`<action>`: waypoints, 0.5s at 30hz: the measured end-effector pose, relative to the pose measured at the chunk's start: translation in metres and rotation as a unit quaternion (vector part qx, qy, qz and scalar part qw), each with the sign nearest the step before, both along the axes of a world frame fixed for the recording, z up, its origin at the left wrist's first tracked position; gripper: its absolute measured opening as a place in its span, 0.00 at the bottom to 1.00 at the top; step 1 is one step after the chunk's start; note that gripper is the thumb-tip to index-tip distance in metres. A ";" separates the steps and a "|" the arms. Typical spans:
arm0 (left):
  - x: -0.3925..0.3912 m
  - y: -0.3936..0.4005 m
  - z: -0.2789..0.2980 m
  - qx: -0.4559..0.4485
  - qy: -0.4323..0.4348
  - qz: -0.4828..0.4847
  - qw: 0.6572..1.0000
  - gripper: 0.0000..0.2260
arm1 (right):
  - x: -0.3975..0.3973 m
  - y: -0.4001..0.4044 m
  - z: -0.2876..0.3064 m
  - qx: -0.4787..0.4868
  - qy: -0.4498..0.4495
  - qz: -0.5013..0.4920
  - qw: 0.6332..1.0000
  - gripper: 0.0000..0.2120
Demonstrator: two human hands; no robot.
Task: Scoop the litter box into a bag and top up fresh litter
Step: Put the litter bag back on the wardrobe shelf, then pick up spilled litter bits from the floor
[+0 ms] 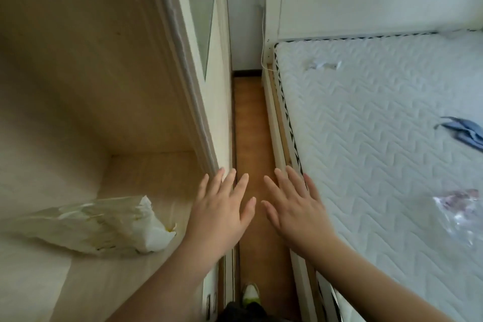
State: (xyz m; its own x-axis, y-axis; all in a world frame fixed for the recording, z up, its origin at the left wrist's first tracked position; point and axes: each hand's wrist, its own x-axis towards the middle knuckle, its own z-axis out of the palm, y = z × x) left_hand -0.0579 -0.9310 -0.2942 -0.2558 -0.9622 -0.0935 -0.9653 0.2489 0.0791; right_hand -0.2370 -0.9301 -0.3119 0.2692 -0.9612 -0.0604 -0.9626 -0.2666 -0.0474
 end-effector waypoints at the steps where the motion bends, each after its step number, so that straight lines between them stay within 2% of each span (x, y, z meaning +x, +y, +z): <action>1: -0.014 -0.002 -0.002 0.002 -0.005 -0.019 1.000 0.31 | -0.013 0.006 0.000 0.010 0.006 -0.024 1.000 0.28; 9: -0.138 0.007 -0.004 -0.023 -0.001 -0.170 0.985 0.29 | -0.127 0.072 0.007 0.029 -0.027 -0.190 0.981 0.36; 15: -0.228 0.039 0.001 -0.043 -0.023 -0.296 0.954 0.28 | -0.203 0.133 0.004 0.040 -0.045 -0.302 0.951 0.30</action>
